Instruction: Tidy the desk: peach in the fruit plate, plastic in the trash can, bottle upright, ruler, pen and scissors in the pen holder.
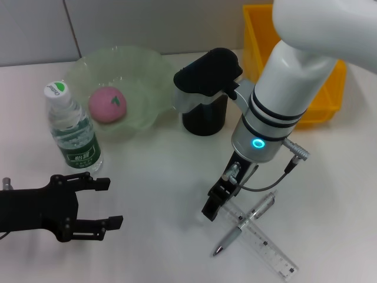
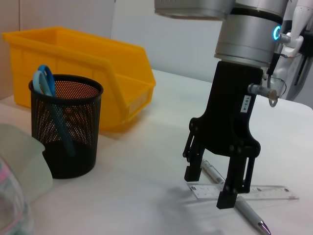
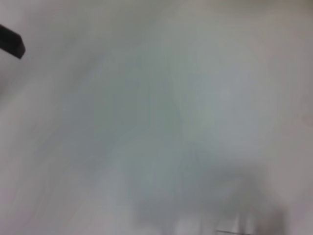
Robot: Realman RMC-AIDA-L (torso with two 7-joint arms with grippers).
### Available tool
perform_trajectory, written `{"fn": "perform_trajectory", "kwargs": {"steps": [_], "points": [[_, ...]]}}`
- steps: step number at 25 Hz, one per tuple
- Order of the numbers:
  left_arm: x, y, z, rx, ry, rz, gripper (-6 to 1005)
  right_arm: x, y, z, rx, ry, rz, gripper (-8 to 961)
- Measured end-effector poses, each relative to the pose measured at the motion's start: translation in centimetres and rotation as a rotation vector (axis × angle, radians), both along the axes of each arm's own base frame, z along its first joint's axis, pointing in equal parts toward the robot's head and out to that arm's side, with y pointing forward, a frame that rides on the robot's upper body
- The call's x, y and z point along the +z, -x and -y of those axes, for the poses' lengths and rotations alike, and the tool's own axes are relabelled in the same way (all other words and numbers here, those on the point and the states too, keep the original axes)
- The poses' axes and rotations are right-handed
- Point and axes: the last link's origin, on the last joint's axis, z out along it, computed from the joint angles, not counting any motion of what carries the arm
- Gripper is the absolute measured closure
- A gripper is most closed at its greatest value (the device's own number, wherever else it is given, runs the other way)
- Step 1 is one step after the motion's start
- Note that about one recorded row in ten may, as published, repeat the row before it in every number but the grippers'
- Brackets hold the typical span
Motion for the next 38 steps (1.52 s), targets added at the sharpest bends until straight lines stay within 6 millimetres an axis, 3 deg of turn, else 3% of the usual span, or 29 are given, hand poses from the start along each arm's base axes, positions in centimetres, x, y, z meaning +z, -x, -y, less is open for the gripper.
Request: {"fn": "perform_trajectory", "kwargs": {"steps": [11, 16, 28, 36, 38], "points": [[0.01, -0.14, -0.14, -0.004, -0.001, 0.001, 168, -0.15, -0.19, 0.16, 0.000, 0.004, 0.004, 215], [0.04, -0.18, -0.15, -0.006, 0.000, 0.002, 169, -0.15, -0.31, 0.26, -0.004, 0.010, 0.010, 389], [0.09, -0.19, -0.11, -0.007, 0.002, 0.004, 173, -0.23, -0.29, 0.36, 0.001, 0.017, 0.020, 564], [0.09, -0.15, -0.04, -0.006, 0.003, 0.005, 176, -0.17, -0.19, 0.24, 0.009, 0.013, 0.026, 552], [0.09, -0.14, -0.03, -0.005, 0.004, 0.005, 177, -0.17, -0.17, 0.23, 0.010, 0.013, 0.026, 500]]}}
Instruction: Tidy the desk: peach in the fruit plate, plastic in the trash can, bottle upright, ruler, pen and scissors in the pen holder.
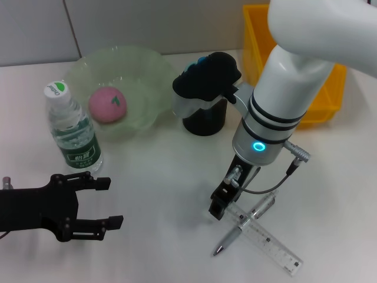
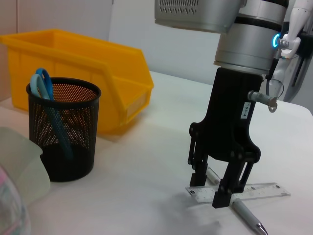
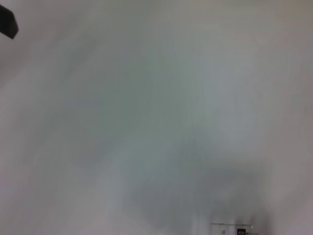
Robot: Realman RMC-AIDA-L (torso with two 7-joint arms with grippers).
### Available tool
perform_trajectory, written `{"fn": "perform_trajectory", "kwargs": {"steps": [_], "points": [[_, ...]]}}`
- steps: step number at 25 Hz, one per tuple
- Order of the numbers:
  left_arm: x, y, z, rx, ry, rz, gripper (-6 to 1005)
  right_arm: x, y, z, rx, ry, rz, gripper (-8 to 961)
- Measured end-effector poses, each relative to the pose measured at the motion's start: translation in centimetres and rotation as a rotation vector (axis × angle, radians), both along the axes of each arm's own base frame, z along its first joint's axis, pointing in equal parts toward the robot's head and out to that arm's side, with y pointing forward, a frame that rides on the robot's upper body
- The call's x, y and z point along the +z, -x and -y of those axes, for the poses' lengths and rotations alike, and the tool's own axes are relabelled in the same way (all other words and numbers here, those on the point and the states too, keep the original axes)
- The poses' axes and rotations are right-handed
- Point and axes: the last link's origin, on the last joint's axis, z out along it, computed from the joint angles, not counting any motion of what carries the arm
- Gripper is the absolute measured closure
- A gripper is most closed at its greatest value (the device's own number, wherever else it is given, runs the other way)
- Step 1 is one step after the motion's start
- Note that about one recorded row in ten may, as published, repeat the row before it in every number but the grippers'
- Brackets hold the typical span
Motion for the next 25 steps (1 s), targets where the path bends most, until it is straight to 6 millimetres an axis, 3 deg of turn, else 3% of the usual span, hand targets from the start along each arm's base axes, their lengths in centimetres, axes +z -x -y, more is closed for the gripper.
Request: {"fn": "perform_trajectory", "kwargs": {"steps": [3, 14, 25], "points": [[0.00, 0.00, 0.00, 0.003, 0.001, 0.000, 178, -0.03, 0.12, 0.05, 0.010, 0.003, 0.004, 423], [-0.01, -0.02, -0.05, 0.004, 0.002, -0.001, 181, -0.34, 0.12, 0.24, 0.029, 0.014, 0.022, 346], [0.02, -0.06, -0.13, 0.002, 0.000, -0.002, 185, -0.68, 0.11, 0.30, 0.045, 0.017, 0.026, 350]]}}
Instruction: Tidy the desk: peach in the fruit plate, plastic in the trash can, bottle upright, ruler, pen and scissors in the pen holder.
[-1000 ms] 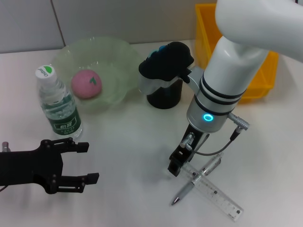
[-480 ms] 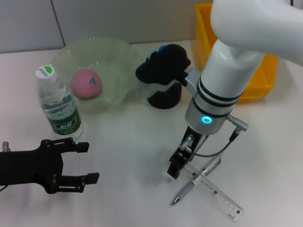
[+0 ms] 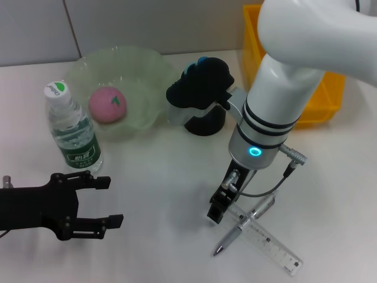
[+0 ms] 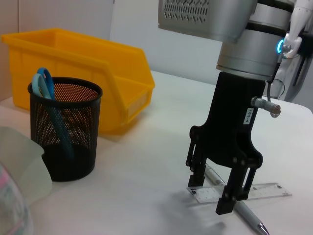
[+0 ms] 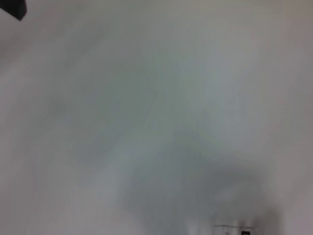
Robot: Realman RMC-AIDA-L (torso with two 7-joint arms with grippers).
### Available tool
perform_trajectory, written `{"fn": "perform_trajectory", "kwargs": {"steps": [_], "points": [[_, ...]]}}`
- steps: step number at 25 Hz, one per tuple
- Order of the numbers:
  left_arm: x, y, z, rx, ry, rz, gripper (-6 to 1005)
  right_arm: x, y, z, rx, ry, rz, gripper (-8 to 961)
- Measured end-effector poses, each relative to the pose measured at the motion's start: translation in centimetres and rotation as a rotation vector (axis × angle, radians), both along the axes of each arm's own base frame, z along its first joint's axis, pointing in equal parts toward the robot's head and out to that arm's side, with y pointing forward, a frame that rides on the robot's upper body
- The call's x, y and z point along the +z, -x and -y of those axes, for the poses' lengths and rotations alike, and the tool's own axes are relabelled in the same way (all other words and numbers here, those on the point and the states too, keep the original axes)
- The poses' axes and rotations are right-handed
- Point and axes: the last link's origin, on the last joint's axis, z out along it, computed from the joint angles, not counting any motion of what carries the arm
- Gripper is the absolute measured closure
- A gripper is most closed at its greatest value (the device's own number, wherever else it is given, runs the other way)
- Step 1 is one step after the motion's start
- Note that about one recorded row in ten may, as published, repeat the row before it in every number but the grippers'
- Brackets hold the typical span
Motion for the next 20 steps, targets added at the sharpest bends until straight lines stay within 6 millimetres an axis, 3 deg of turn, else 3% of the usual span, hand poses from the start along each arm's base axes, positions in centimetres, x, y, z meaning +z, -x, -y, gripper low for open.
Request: {"fn": "perform_trajectory", "kwargs": {"steps": [20], "points": [[0.07, -0.06, -0.13, -0.001, -0.002, -0.001, 191, -0.09, 0.02, 0.06, 0.012, 0.006, 0.012, 359]]}}
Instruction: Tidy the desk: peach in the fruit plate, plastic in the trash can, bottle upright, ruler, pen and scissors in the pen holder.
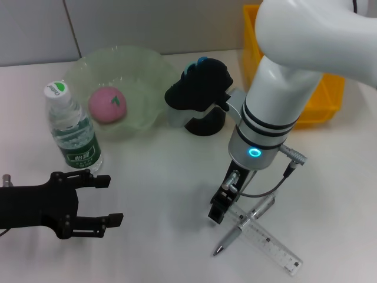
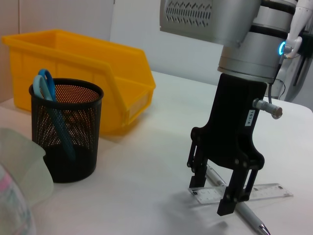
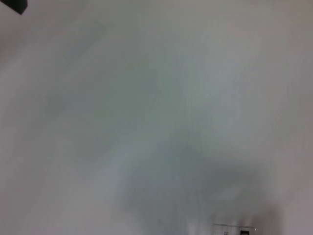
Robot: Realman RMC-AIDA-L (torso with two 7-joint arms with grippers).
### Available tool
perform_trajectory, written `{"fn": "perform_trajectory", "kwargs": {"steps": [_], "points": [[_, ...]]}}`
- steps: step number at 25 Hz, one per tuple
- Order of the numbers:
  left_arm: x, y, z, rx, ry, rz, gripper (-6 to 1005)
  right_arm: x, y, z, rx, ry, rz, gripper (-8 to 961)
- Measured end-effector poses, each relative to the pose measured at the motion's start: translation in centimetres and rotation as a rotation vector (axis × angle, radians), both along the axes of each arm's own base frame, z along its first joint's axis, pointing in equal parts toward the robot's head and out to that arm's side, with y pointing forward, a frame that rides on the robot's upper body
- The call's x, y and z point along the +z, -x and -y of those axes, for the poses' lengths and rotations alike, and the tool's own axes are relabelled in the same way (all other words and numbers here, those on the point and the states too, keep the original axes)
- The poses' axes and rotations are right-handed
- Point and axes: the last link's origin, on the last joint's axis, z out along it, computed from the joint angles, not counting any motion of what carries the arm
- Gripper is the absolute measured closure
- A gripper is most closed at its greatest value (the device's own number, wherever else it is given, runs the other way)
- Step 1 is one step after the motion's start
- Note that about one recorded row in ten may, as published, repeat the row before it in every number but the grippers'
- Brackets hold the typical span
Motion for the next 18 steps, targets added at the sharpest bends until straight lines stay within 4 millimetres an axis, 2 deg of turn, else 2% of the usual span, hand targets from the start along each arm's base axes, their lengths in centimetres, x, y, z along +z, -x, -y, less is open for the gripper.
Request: {"fn": "perform_trajectory", "kwargs": {"steps": [5, 15, 18], "points": [[0.00, -0.03, -0.07, -0.001, -0.002, -0.001, 193, -0.13, 0.16, 0.03, 0.015, 0.007, 0.010, 360], [0.01, -0.04, -0.13, -0.001, -0.004, -0.001, 196, -0.05, 0.45, -0.06, 0.020, 0.005, 0.006, 572], [0.02, -0.09, -0.18, -0.002, -0.005, -0.001, 197, 0.39, 0.82, -0.37, 0.019, -0.007, -0.019, 572]]}}
